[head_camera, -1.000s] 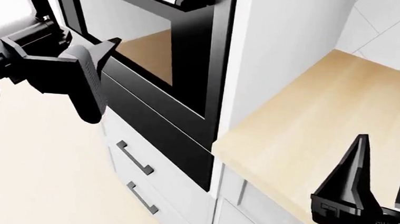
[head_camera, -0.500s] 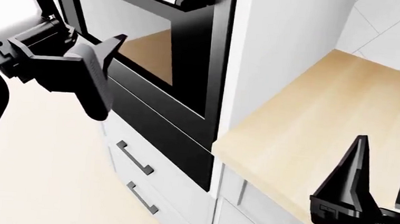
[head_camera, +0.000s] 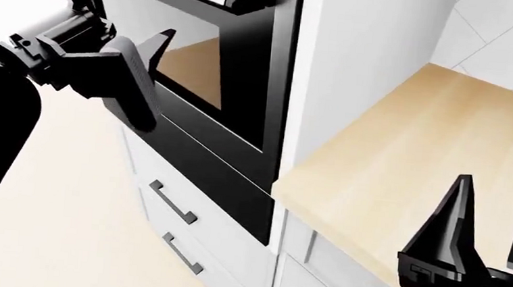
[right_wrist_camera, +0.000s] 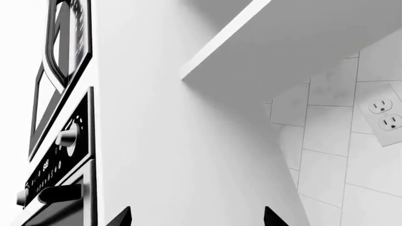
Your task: Open the oven door
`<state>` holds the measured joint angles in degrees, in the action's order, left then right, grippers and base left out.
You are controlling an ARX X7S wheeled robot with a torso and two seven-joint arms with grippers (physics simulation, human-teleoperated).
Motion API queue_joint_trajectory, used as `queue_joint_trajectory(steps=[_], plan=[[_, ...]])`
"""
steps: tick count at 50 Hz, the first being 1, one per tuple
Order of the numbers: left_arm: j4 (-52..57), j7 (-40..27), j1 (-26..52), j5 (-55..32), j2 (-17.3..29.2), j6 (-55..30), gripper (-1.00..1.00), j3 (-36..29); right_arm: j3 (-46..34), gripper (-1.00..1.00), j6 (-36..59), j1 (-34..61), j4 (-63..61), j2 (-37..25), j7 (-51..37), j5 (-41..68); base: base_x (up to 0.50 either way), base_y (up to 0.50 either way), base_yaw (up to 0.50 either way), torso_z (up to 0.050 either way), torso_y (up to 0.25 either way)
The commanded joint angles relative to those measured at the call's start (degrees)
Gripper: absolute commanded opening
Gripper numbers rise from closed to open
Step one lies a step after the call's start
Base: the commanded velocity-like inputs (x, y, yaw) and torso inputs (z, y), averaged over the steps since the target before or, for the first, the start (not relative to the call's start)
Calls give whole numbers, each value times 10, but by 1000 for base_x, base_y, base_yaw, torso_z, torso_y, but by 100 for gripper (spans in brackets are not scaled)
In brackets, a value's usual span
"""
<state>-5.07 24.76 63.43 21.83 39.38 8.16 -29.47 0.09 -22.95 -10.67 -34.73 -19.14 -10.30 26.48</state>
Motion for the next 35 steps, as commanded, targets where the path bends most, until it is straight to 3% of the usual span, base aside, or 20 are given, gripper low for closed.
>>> queue_joint_trajectory(steps=[1, 35], plan=[[-51, -11, 16, -9, -21, 36, 100, -13, -2, 100, -2, -1, 0, -1, -1, 0, 0, 0, 0, 0, 0], [-296, 32, 157, -8, -57, 223, 100, -91, -7, 100, -4, 2, 4, -5, -5, -1, 0, 0, 0, 0, 0]])
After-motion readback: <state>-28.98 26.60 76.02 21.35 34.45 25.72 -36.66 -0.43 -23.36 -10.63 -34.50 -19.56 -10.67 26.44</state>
